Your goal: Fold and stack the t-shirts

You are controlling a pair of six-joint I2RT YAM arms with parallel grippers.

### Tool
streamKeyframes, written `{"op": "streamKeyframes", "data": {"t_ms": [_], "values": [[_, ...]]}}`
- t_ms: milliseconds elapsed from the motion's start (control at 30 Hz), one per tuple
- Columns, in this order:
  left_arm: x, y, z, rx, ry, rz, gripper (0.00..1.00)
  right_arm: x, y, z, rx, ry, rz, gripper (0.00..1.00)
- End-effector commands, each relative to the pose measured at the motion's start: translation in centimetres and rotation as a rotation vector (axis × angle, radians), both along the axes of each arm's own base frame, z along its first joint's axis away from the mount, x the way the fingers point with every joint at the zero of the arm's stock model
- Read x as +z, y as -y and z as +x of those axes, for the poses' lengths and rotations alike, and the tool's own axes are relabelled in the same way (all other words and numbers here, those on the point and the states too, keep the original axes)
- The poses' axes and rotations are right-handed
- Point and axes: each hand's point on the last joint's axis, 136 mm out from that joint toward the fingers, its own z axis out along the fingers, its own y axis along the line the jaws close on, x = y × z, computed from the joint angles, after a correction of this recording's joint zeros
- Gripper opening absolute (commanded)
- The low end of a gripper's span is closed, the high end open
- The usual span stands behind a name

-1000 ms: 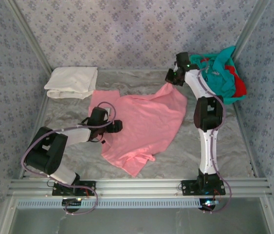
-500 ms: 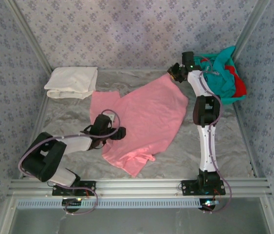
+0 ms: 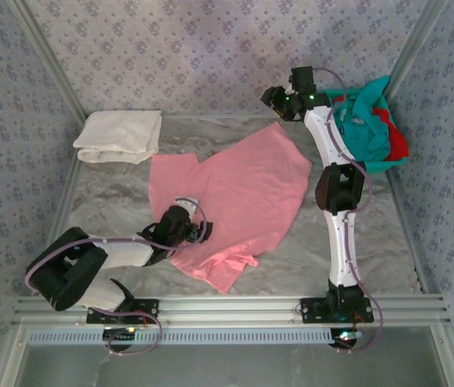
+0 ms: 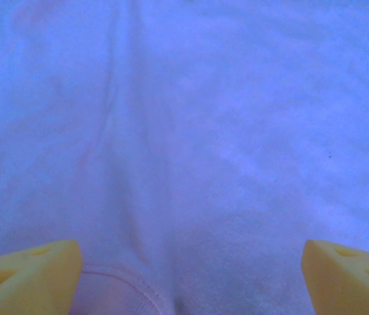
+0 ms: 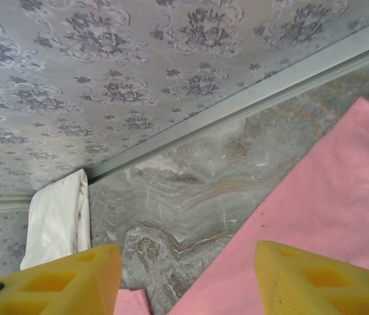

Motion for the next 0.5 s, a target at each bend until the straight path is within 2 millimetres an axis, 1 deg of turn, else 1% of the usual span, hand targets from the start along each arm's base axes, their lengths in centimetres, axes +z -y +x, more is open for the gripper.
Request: {"op": "streamKeyframes", "data": {"t_ms": [0, 33, 100, 200, 233, 300, 333, 467], "values": [[-0.4, -0.4, 0.2, 0.003, 0.012, 0.015, 0.87, 3.8, 0.2, -2.8, 0.018, 0.027, -0.096, 0.63], [-0.4, -0.4, 0.4, 0.000, 0.001, 0.006, 0.87, 3.9, -0.1, -3.5, 0.045, 0.029, -0.140, 0.65], [0.0, -0.2, 0.7, 0.001, -0.008, -0.011, 0.87, 3.5, -0.2, -5.1, 0.075, 0.002, -0.205, 0.64], [0.3, -0.6, 0.9, 0.022, -0.025, -0.023, 0.86, 2.2, 0.5, -7.5, 0.102, -0.043, -0.305, 0.66], [0.3, -0.9, 1.0, 0.036, -0.036, -0.026, 0.85, 1.6, 1.0, -8.1, 0.099, -0.049, -0.341, 0.65], [-0.2, -1.8, 1.3, 0.075, -0.076, -0.027, 0.84, -0.2, 1.7, -9.5, 0.094, -0.077, -0.376, 0.61], [-0.4, -2.2, 1.4, 0.096, -0.098, -0.026, 0.83, -1.5, 1.9, -10.3, 0.100, -0.100, -0.395, 0.59], [-1.1, -3.7, 2.2, 0.166, -0.150, -0.012, 0.80, -7.5, 3.5, -13.2, 0.126, -0.242, -0.508, 0.50]]}}
